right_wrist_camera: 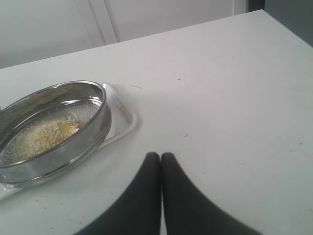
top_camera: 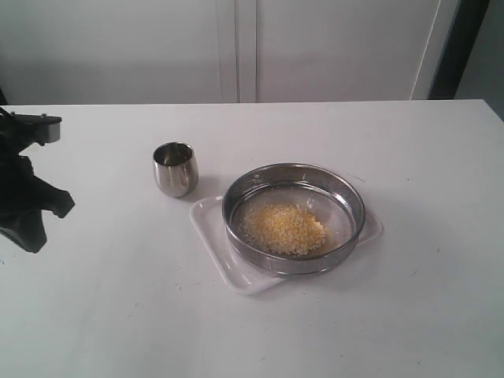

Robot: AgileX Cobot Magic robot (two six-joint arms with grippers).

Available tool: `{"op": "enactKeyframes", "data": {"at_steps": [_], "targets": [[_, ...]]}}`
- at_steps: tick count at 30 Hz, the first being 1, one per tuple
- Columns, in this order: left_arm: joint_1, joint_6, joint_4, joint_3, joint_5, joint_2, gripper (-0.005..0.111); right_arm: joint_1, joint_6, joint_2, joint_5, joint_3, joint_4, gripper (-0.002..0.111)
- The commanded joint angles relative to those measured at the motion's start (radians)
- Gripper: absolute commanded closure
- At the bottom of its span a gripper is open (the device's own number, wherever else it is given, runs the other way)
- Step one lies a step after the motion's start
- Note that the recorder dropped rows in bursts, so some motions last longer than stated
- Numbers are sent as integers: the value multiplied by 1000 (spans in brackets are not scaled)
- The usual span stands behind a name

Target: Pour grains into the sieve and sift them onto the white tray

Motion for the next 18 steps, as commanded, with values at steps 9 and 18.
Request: {"op": "enactKeyframes", "data": {"at_steps": [9, 18], "targets": [[200, -62, -78, 3, 119, -13, 107, -2, 3, -6, -14, 5, -3, 108], [199, -56, -81, 140, 50, -111, 107, -2, 3, -6, -14, 5, -3, 108]]}}
